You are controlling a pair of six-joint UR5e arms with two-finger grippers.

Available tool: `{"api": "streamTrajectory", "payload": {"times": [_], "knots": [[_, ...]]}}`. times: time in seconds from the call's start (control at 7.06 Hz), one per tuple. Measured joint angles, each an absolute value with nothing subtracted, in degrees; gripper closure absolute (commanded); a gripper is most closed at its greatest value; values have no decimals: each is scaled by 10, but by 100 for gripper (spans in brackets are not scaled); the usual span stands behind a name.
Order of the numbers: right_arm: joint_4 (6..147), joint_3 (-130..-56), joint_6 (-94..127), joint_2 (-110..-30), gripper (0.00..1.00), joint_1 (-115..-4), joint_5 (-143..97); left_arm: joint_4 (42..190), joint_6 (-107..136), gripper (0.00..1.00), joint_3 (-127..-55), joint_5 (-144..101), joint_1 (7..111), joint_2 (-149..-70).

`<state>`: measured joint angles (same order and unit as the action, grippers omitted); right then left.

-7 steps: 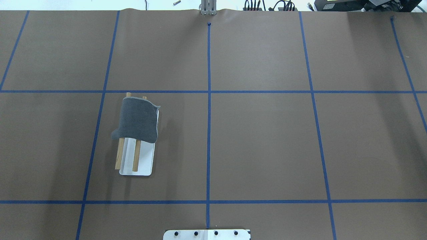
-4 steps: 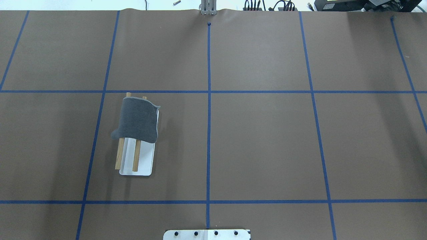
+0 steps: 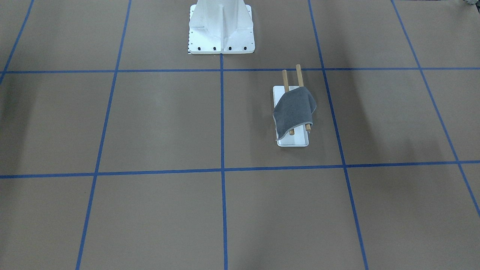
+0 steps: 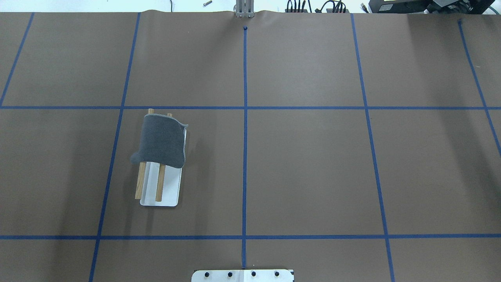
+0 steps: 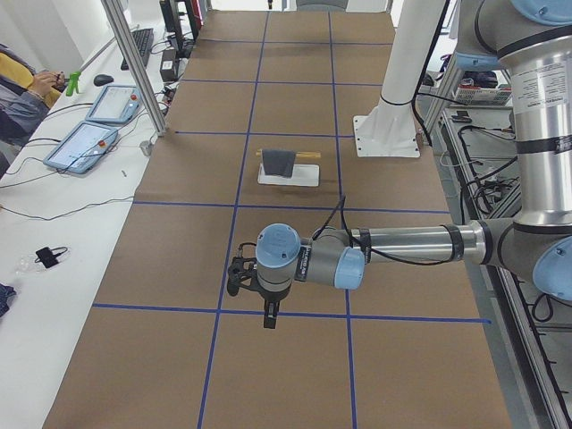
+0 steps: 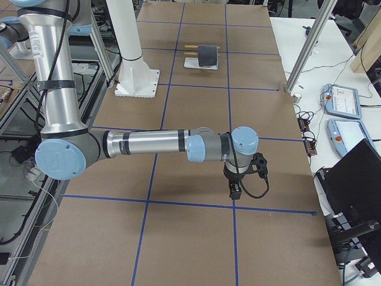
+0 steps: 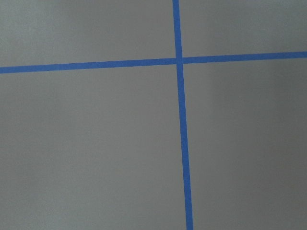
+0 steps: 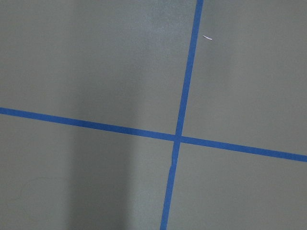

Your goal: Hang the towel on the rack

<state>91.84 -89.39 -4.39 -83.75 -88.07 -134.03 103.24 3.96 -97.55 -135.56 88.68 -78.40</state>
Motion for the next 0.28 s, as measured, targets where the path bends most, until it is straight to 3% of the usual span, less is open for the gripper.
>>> {"api": "streamTrajectory", "payload": {"times": [0.28], "knots": [[932,-901,-44,-834,0,-881,-1340,1032,39,2,-976,-1355,887,-786]]}}
